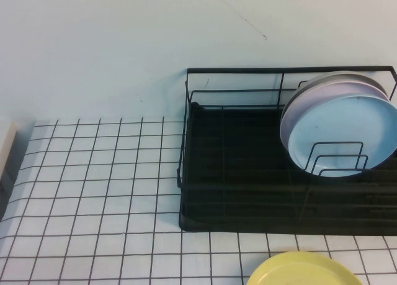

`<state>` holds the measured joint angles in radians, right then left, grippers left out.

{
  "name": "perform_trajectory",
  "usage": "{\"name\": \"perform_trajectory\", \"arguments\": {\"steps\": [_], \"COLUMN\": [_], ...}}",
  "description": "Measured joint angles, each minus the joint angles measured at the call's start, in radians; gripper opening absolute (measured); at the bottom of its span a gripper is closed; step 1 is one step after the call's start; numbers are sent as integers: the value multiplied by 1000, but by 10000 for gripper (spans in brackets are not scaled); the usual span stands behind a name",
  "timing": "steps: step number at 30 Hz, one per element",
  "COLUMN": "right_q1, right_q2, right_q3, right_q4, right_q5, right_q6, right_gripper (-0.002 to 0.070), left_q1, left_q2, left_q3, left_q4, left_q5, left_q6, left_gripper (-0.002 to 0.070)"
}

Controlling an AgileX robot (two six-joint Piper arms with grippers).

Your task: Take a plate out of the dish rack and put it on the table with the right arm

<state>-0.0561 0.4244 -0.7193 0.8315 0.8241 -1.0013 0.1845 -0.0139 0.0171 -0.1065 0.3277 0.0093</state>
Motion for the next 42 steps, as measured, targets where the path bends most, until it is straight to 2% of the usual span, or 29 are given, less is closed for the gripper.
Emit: {"name": "perform_trajectory", "arguments": {"steps": [5,7,9,14,19,22,25,28,32,37,42], "right_q1": [0,0,-1,-1,-1,-1,-1,-1,-1,-1,-1], "right_q2": [-72,-94,-119,-221,-345,-381,-386,-395,-421,-436,-436], "right_q3": [0,4,21,124,303,470,617,714,746,747,743], "right_q4": [-129,-246,-322,-461,-490,-523,-609,-687,-739,-756,-761], "right_q5": [53,104,79,-168,-436,-603,-681,-689,-650,-502,-476], "right_q6": [90,225,267,275,287,368,499,591,663,695,701], "right_gripper": [-2,-2,-2,-2,-2,-2,-2,-2,-2,-2,-2], "left_q1": [0,0,0,0,0,0,0,0,0,0,0], "left_q2": [0,0,0,0,0,0,0,0,0,0,0], "left_q3": [0,0,0,0,0,0,0,0,0,0,0], "left_q4": [0,0,0,0,0,0,0,0,0,0,0], "left_q5": [0,2,2,2,2,2,2,2,2,2,2], "left_q6": [0,0,0,0,0,0,0,0,0,0,0], "left_gripper": [-3,-3,-3,-3,-3,-3,-3,-3,-3,-3,-3]}}
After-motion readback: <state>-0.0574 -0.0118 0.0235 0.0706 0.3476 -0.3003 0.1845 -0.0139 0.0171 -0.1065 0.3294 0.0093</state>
